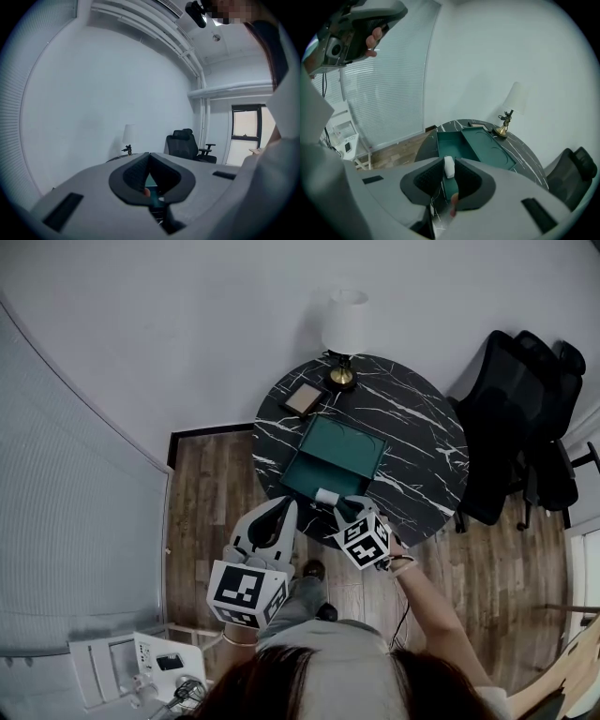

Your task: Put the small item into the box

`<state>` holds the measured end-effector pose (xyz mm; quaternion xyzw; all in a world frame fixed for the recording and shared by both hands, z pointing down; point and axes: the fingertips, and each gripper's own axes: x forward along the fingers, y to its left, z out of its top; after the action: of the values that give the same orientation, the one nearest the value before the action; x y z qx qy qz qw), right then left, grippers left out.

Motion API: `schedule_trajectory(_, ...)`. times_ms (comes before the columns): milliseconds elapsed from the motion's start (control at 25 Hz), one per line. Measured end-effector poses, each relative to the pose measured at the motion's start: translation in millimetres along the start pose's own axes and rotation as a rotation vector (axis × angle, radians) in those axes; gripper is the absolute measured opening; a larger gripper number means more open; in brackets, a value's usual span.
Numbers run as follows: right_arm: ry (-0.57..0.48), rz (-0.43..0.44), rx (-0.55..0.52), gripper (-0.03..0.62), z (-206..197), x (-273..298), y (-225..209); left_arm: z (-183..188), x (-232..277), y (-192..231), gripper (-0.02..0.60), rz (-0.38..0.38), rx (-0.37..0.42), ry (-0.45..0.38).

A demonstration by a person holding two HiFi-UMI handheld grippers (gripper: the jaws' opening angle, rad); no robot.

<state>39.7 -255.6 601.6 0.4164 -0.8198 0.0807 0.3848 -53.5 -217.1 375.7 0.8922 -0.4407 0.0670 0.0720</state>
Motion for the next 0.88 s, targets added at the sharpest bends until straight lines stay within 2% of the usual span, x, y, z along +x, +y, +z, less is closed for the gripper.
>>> schedule_trajectory(360, -0.113, -0.058, 0.037, 0.049, 12.1, -56.4, 12.9, 3.9, -34.4, -31.3, 0.008, 0.011, 0.019, -0.029)
schedule_trajectory(880, -0.231, -0.117, 0.082, 0.032, 13.9, -125.5, 33.0, 12.1, -77.5, -72.5, 0.008, 0.042, 0.037, -0.058)
